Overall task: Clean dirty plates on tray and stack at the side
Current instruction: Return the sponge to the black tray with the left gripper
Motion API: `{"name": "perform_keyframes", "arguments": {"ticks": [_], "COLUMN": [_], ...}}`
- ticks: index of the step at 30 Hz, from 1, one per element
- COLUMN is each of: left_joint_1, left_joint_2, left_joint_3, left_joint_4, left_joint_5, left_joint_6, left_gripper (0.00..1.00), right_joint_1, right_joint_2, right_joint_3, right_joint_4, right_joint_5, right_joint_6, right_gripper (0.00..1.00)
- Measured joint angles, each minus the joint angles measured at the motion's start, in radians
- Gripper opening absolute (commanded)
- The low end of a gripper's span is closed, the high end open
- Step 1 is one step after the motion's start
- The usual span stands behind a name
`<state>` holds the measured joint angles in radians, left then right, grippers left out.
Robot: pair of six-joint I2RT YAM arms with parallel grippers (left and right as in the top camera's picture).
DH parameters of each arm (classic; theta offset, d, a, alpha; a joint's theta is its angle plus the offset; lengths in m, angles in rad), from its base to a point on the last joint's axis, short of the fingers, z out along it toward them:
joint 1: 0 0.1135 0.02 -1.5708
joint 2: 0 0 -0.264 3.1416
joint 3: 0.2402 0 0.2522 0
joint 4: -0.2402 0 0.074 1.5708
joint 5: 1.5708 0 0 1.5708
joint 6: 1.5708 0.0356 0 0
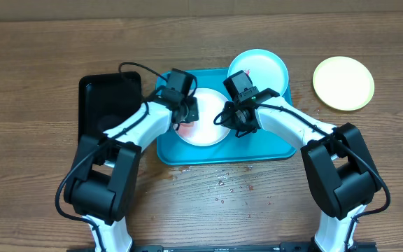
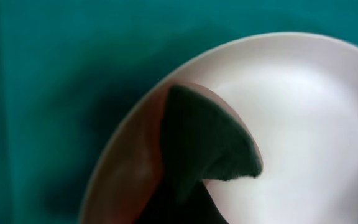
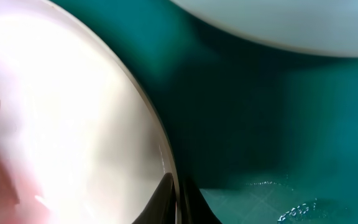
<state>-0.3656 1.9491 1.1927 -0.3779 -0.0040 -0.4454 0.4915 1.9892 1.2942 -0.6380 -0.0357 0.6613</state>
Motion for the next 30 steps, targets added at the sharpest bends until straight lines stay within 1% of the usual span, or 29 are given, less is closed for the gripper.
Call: {"name": "perform_keyframes", "arguments": {"ticks": [12, 16, 20, 25, 28, 30], "left_joint_1": [0.003, -0.006, -0.008, 0.007, 0.036, 0.06], "left_joint_2": [0.0, 0.0, -0.018, -0.129, -0.234, -0.269], "left_joint_3": [0.088, 0.149, 0.247, 0.344, 0.368, 0.373], "left_joint_4": [-0.288, -0.353, -0.404, -0.52, -0.613, -0.653], "left_joint_5": [-0.007, -0.007, -0.02, -0.126, -0.237, -0.273], "left_joint_6": [0.001, 0.006, 0.016, 0.033, 0.035, 0.037], "left_gripper": [0.04, 0.04, 0.05, 0.04, 0.04, 0.04], "right_joint_1": [0.0, 0.0, 0.0, 0.0, 0.0, 0.0], "right_joint_2": [0.0, 0.0, 0.0, 0.0, -0.002, -0.004], "right_joint_3": [0.0, 0.0, 0.0, 0.0, 0.0, 0.0], "right_joint_4": [-0.007, -0.006, -0.007, -0.007, -0.009, -0.011], "right_joint_5": [-0.011, -0.012, -0.012, -0.012, -0.012, -0.012], "right_joint_6": [-0.008, -0.008, -0.008, -0.018, -0.027, -0.029], "right_gripper": [0.04, 0.04, 0.04, 0.04, 0.04, 0.04]}}
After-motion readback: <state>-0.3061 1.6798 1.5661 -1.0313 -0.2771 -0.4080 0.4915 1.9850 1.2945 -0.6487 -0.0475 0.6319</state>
